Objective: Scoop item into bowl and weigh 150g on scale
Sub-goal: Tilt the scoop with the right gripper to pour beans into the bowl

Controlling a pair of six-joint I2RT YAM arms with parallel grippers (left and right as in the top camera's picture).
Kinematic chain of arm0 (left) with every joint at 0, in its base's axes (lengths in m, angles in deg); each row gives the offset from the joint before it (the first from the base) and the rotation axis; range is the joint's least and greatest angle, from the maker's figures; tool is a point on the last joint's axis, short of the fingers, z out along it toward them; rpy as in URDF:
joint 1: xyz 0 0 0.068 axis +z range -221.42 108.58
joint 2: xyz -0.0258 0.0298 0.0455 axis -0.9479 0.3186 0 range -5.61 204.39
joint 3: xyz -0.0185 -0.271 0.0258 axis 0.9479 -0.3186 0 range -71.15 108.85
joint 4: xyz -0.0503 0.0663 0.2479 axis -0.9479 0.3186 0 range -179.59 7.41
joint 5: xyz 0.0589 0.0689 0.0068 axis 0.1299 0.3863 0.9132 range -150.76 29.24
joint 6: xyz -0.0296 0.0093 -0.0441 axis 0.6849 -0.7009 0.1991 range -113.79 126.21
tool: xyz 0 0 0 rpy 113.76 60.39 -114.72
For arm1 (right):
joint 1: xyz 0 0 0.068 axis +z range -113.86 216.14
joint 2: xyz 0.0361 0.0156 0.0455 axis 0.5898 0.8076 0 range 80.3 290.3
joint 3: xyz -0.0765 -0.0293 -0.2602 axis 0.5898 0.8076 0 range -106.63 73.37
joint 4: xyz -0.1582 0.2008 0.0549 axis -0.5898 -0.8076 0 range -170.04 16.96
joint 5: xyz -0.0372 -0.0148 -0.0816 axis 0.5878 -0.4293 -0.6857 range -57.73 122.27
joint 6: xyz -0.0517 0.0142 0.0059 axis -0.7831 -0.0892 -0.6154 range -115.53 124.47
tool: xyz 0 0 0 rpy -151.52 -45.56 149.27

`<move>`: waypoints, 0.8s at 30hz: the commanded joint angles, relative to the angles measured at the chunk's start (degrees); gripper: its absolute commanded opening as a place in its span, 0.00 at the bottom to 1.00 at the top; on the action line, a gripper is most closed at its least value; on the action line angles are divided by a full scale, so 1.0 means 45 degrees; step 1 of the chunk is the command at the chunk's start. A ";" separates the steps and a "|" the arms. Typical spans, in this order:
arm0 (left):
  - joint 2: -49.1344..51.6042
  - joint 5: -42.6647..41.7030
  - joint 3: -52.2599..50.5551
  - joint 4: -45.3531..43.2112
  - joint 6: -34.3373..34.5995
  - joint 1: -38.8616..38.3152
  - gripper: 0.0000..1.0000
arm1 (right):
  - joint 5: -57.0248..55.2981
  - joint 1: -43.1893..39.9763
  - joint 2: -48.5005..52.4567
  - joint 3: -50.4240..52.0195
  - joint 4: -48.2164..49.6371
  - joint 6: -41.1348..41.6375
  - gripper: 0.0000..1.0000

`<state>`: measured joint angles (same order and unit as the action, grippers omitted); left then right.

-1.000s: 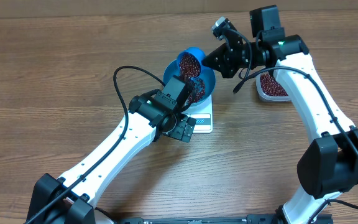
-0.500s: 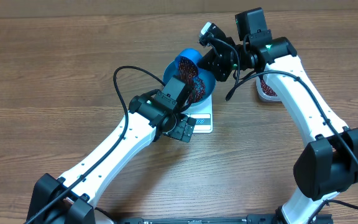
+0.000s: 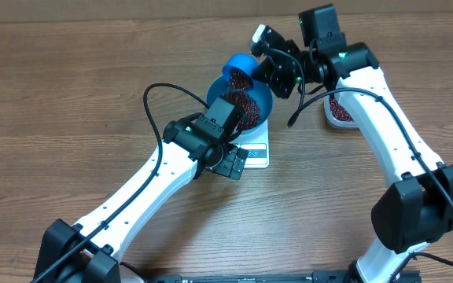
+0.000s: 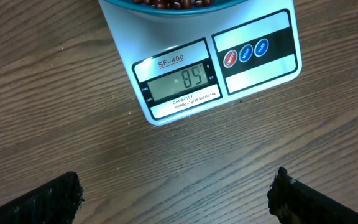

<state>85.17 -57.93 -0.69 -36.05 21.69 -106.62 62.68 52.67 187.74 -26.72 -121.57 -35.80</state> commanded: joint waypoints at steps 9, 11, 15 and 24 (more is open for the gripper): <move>-0.0015 0.0160 -0.0126 -0.0010 -0.0015 -0.0015 1.00 | -0.0097 -0.0019 -0.0180 -0.1297 -0.1909 -0.1836 0.04; -0.0015 0.0160 -0.0126 -0.0010 -0.0015 -0.0015 0.99 | -0.0214 -0.0019 -0.0180 -0.1297 -0.1826 -0.1831 0.04; -0.0015 0.0160 -0.0126 -0.0010 -0.0015 -0.0015 1.00 | -0.1064 -0.0015 -0.0180 -0.1297 -0.1812 -0.1836 0.04; -0.0015 0.0160 -0.0126 -0.0010 -0.0015 -0.0015 1.00 | -0.1083 0.0529 -0.0180 -0.1297 -0.1826 -0.2327 0.04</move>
<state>85.17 -57.93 -0.69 -36.05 21.72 -106.62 57.87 53.26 187.72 -30.94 -130.07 -44.45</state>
